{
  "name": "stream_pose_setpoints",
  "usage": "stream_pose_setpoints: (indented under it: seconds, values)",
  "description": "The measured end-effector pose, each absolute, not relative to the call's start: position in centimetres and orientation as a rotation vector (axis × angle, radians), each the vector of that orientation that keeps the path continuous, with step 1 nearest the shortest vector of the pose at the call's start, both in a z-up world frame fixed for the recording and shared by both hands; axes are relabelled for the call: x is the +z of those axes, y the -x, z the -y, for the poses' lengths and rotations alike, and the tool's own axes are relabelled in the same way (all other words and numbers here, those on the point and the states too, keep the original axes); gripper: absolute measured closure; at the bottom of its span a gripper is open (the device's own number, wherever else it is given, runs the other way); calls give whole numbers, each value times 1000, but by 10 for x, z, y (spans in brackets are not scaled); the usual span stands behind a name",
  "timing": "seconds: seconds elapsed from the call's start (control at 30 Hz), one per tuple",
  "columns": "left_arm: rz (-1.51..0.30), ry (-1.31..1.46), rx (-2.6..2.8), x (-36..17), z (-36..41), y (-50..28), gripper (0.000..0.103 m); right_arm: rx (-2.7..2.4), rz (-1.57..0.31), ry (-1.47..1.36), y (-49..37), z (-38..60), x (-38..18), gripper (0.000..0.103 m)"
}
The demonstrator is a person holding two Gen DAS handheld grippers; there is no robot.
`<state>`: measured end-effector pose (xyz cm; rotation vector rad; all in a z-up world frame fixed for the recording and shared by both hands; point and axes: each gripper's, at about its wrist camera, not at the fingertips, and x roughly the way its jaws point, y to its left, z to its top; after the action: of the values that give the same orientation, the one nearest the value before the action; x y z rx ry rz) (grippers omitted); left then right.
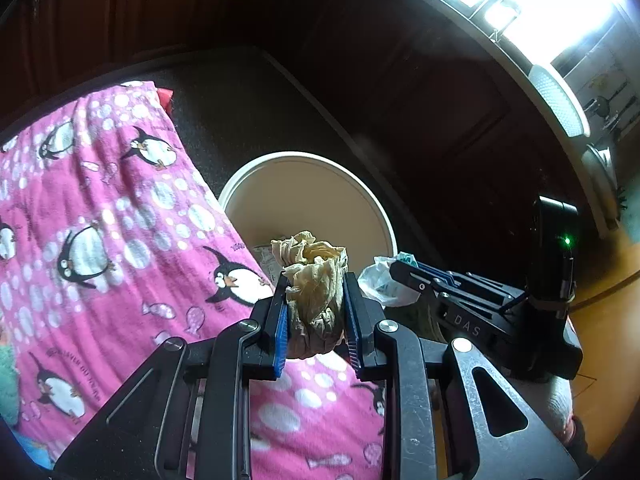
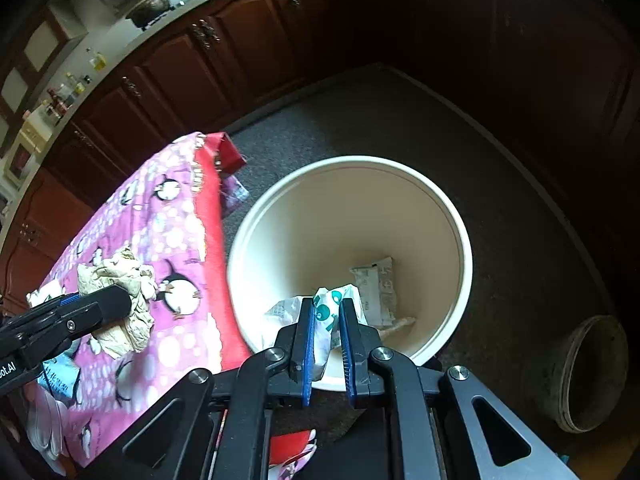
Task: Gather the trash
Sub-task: 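Carry both items over the white bucket and open both grippers to drop them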
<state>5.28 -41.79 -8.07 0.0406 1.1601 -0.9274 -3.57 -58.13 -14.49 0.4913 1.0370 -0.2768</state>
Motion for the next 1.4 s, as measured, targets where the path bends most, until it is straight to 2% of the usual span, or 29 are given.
stream_pose_setpoints:
  seconds: [0.23, 0.3, 0.33, 0.37, 0.4, 0.47, 0.8, 1.4]
  values:
    - [-1170, -23, -919, -88, 430, -56, 81, -298, -1056, -502, 31, 586, -157, 92]
    - [-1168, -5, -924, -89, 433, -59, 73, -315, -1063, -495, 29, 588, -160, 90]
    - [-1172, 7, -928, -87, 433, -58, 69, -323, -1067, -489, 28, 587, -160, 81]
    - [-1177, 18, -930, -87, 432, -58, 62, -332, -1067, -483, 27, 586, -161, 71]
    - [-1177, 21, -927, -86, 433, -60, 55, -335, -1062, -484, 27, 585, -161, 69]
    - [-1172, 23, -919, -87, 431, -61, 52, -330, -1061, -497, 27, 586, -162, 69]
    - [-1149, 4, -907, -89, 416, -59, 52, -324, -1077, -525, 27, 581, -167, 68]
    - [-1066, -44, -833, -77, 360, -43, 52, -280, -1042, -497, 25, 554, -141, 63]
